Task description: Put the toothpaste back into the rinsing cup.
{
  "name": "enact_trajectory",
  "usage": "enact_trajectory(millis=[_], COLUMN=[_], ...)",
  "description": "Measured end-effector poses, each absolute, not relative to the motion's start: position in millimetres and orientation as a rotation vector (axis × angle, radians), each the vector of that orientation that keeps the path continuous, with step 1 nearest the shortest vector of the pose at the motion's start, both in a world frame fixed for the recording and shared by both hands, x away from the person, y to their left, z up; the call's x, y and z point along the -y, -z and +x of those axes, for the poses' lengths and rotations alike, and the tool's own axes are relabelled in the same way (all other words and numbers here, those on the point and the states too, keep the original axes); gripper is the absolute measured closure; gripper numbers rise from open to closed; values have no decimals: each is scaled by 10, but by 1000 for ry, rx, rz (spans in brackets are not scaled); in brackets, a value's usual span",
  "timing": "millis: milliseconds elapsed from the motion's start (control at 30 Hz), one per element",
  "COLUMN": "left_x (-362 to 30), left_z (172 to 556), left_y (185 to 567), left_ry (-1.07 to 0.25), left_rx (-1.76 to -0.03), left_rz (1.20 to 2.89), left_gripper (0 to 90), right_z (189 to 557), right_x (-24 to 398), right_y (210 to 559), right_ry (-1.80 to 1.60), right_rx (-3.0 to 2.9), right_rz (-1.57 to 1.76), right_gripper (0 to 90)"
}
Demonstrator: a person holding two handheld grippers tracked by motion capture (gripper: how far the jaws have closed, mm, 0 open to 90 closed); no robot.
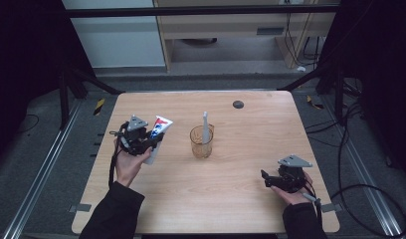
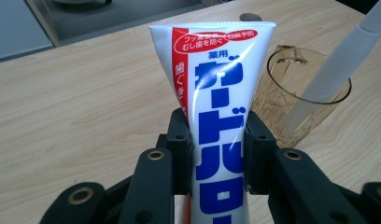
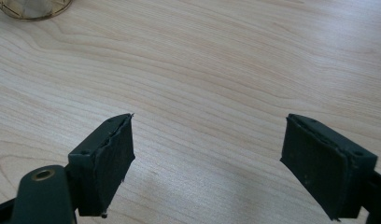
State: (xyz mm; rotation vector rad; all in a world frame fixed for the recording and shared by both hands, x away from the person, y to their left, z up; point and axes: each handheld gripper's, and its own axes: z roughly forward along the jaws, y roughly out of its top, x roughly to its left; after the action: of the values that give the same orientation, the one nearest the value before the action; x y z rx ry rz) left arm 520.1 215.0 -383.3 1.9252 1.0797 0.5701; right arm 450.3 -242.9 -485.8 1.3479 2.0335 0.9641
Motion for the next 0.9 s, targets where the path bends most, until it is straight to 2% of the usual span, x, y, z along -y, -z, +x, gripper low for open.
enact_trajectory(millis=[900], left_x=[-1673], left_z=[5412], left_y=[3717], left_ry=[-651], left_rx=[-1001], left_rz=[1720], left_gripper=[682], right_z=[4505], right_x=[2405], right_y=[4876], right_ry=[-960], right_rx=[-2035], right_rz=[1329], right_gripper=[163])
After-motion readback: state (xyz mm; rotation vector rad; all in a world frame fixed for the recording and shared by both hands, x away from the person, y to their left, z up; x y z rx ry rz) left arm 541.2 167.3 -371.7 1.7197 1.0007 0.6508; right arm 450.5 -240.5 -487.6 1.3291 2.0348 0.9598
